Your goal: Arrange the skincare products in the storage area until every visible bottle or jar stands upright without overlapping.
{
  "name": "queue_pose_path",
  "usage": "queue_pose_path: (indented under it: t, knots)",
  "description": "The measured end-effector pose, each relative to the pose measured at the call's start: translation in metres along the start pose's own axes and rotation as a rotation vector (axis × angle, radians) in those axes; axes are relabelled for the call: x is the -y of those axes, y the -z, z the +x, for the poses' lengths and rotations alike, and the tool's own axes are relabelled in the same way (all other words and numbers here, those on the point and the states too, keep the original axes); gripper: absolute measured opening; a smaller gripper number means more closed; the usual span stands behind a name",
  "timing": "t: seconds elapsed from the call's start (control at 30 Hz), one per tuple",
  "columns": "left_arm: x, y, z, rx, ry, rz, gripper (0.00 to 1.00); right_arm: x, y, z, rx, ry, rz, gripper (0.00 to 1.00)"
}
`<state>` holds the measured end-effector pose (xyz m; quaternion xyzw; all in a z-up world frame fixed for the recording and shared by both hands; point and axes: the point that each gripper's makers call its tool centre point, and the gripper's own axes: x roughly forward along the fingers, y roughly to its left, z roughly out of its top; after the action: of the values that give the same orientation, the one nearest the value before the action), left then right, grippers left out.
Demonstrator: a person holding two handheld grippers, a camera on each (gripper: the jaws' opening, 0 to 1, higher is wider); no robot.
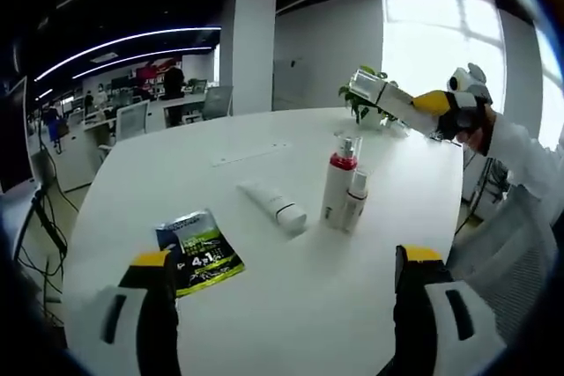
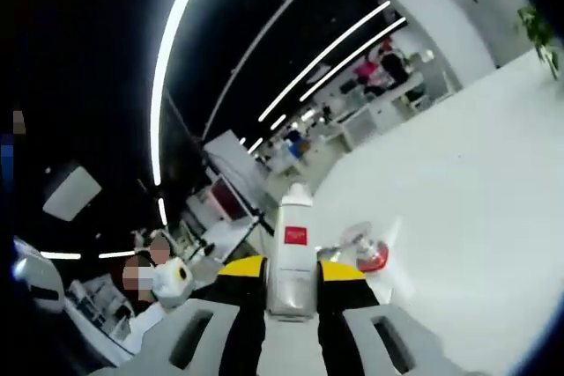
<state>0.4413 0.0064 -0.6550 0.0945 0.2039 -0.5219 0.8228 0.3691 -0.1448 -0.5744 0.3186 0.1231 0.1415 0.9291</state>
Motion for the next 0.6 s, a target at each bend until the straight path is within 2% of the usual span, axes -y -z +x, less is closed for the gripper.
queue_pose_path:
  t: [0.2,0.4,0.6]
  knots:
    - [-0.007,0.001,0.0,0.0,-0.003,-0.004,0.99,-0.015,0.01,0.015,-0.029,-0.056,-0.004,0.13]
    - [-0.01,0.001,0.001,0.005,0.003,-0.011,0.99,-0.02,0.025,0.028,-0.062,-0.082,0.006,0.13]
    - [-0.006,-0.002,0.002,0.027,0.027,-0.041,0.99,-0.018,0.04,0.034,-0.091,-0.071,-0.009,0.13]
